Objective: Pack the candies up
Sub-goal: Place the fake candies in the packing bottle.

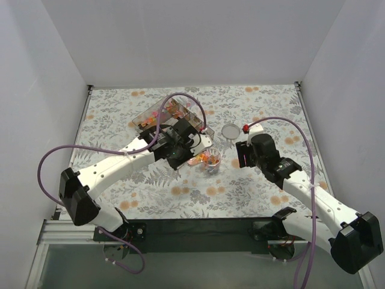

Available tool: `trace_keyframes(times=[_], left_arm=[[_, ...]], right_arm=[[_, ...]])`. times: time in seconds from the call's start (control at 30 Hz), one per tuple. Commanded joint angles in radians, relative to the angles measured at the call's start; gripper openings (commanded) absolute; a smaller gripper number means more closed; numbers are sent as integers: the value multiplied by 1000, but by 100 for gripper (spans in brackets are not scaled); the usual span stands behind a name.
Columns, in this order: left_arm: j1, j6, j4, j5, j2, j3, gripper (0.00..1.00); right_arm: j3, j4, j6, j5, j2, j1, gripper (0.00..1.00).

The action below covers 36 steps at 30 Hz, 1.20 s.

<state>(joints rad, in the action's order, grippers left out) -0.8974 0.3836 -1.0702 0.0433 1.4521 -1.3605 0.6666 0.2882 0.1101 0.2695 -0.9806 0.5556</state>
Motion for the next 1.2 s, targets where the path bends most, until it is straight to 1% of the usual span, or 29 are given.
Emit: trace_keyframes(times=[0.0,0.27,0.37,0.53,0.7,0.73,1.03,1.17], left_arm=[[-29,21,-57,44,25,-86,0],[-98,66,-138,136,91,-137,0],[-126,89,-168,187,143,-204,0],[-179,126,-212,260,220,-261,0],[-215,172,-260,325,266,-316,0],[-236,178,-278,346,274,-325,0],[-313,178,-323,495,323,-345,0],[-314,160,-323,547,333,-356,0]], right_arm=[[-22,-29,14,20,26,-5,71],[-44,-38,11,27,46,-5,71],[-56,-46,11,20,56,-5,71],[-61,-49,10,14,62,-5,71],[-70,-55,2,14,69,-6,71],[-73,-57,0,13,69,-6,71],[-96,-81,2,-3,79,-5,71],[-104,-98,8,-27,82,-6,71]])
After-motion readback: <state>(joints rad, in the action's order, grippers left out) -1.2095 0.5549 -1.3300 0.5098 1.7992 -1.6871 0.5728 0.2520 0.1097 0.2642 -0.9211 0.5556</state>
